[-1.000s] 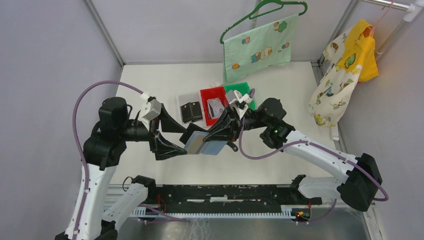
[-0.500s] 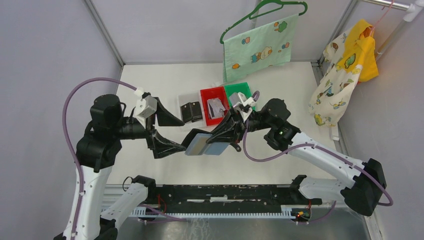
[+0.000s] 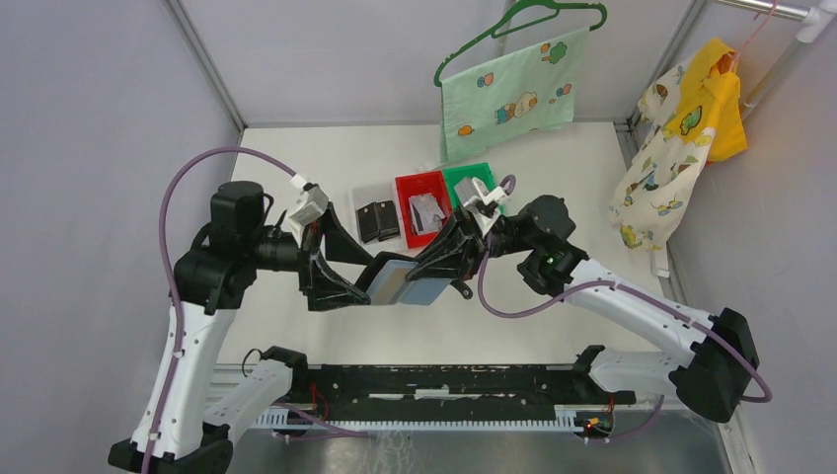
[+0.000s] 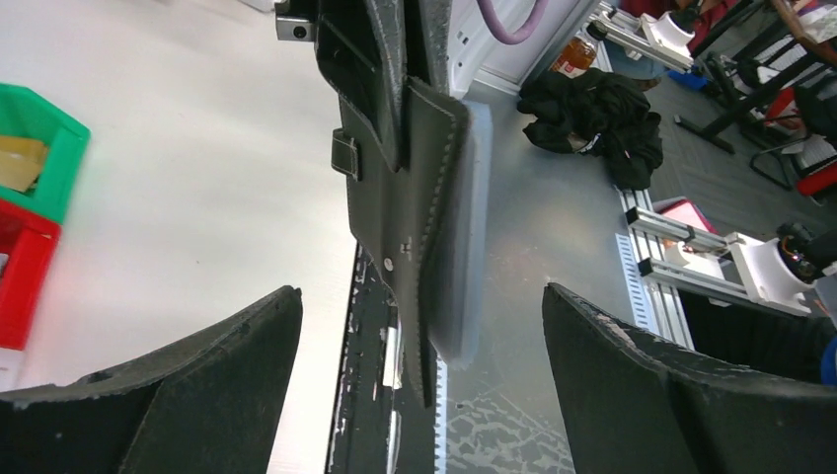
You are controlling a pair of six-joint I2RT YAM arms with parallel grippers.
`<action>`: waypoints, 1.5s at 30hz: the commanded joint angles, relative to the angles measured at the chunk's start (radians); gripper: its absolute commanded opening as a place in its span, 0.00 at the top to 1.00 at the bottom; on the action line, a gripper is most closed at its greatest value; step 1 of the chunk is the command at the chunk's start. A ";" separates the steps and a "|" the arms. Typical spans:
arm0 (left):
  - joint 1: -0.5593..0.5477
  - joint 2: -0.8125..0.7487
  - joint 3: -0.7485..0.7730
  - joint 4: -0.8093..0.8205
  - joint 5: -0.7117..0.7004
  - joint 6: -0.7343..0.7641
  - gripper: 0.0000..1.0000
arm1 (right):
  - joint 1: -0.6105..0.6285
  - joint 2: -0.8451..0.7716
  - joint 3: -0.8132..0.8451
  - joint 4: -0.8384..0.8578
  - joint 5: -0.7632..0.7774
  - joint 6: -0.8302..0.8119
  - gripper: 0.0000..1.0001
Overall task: Take the credit cards out of the card holder
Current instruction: Remove the credit card from the card holder.
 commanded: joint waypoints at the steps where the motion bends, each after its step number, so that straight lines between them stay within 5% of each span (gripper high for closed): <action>1: -0.001 0.001 -0.011 0.006 0.087 -0.001 0.07 | 0.004 0.026 0.042 0.177 -0.033 0.091 1.00; 15: 0.000 0.021 -0.024 0.006 0.170 -0.008 0.56 | 0.018 0.055 0.057 0.239 -0.035 0.136 1.00; 21: -0.001 0.035 -0.014 0.005 0.189 -0.012 0.66 | 0.036 0.063 0.054 0.258 -0.035 0.146 1.00; 27: 0.000 0.047 -0.001 -0.015 0.215 -0.012 0.91 | 0.047 0.068 0.046 0.279 -0.042 0.151 1.00; 30: 0.000 0.066 0.024 -0.101 0.253 0.052 0.92 | 0.048 0.064 0.040 0.285 -0.044 0.155 1.00; 35: -0.001 0.154 0.113 -0.431 0.283 0.395 0.92 | 0.048 0.074 0.042 0.294 -0.041 0.166 1.00; 39: 0.005 0.184 0.134 -0.526 0.299 0.483 0.98 | 0.050 0.075 0.041 0.299 -0.044 0.172 0.91; 45: 0.030 0.183 0.168 -0.530 0.212 0.490 0.98 | 0.050 0.066 0.035 0.256 -0.048 0.138 0.57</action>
